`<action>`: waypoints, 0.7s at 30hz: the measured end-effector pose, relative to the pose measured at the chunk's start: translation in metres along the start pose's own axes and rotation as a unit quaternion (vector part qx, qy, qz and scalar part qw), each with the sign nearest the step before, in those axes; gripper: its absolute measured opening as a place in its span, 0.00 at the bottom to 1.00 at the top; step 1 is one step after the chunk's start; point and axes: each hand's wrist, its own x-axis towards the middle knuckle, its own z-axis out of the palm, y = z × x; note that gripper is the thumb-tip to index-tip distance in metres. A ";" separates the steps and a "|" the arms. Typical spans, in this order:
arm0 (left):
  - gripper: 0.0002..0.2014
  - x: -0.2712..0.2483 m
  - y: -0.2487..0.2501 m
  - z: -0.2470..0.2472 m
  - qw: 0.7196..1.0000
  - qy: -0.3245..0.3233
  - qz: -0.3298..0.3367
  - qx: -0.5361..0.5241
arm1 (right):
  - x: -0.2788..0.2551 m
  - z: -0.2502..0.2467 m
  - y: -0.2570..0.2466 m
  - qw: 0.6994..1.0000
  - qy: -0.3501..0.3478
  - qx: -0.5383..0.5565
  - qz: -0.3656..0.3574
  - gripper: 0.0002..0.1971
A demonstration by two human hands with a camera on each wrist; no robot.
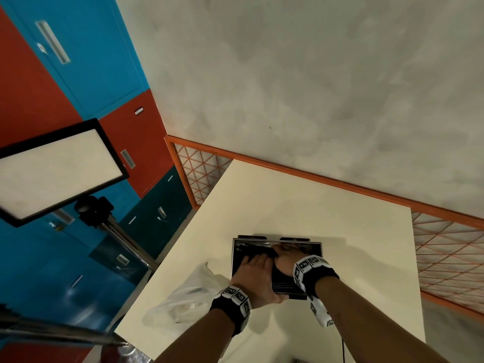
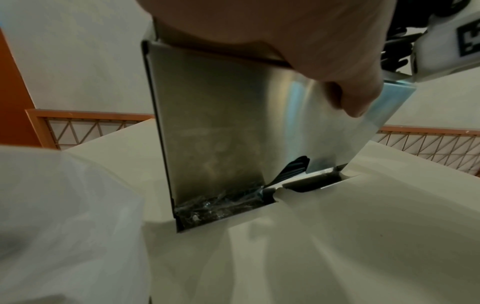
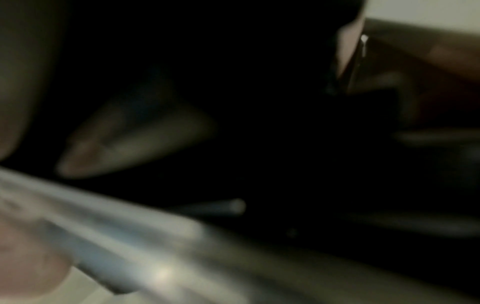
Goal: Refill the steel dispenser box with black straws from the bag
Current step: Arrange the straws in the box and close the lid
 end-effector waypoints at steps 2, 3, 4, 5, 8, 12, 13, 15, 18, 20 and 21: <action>0.48 0.002 -0.001 -0.003 1.000 -0.008 -0.002 -0.004 | 0.000 -0.002 -0.001 1.000 0.006 -0.003 0.001 0.28; 0.48 0.003 -0.001 -0.004 1.000 -0.011 -0.003 -0.006 | 0.000 -0.003 -0.002 1.000 0.013 -0.009 0.002 0.28; 0.47 0.004 -0.001 -0.005 1.000 -0.012 -0.002 -0.009 | -0.002 -0.003 -0.003 0.999 0.024 -0.022 0.004 0.28; 0.47 0.005 -0.001 -0.006 1.000 -0.013 -0.002 -0.012 | -0.003 -0.003 -0.004 0.999 0.037 -0.039 0.005 0.27; 0.47 0.006 -0.002 -0.008 1.000 -0.020 0.002 -0.018 | -0.008 -0.003 -0.006 0.993 0.077 -0.088 -0.002 0.24; 0.45 0.006 -0.003 -0.008 1.000 -0.013 0.005 -0.027 | -0.011 -0.002 -0.007 0.987 0.115 -0.113 -0.009 0.21; 0.44 0.005 -0.003 -0.009 1.000 -0.006 0.006 -0.030 | -0.012 -0.001 -0.007 0.986 0.122 -0.116 -0.012 0.21; 0.43 0.004 -0.002 -0.009 0.999 0.008 0.006 -0.032 | -0.015 -0.002 -0.008 0.981 0.141 -0.131 -0.020 0.20; 0.44 0.003 -0.002 -0.009 0.999 0.040 0.016 -0.026 | -0.019 -0.001 -0.007 0.972 0.168 -0.161 -0.028 0.19; 0.45 0.003 -0.003 -0.008 0.997 0.063 0.028 -0.019 | -0.022 0.000 -0.007 0.970 0.174 -0.169 -0.030 0.19; 0.46 0.003 -0.003 -0.007 0.997 0.073 0.033 -0.015 | -0.024 0.000 -0.007 0.969 0.177 -0.171 -0.033 0.19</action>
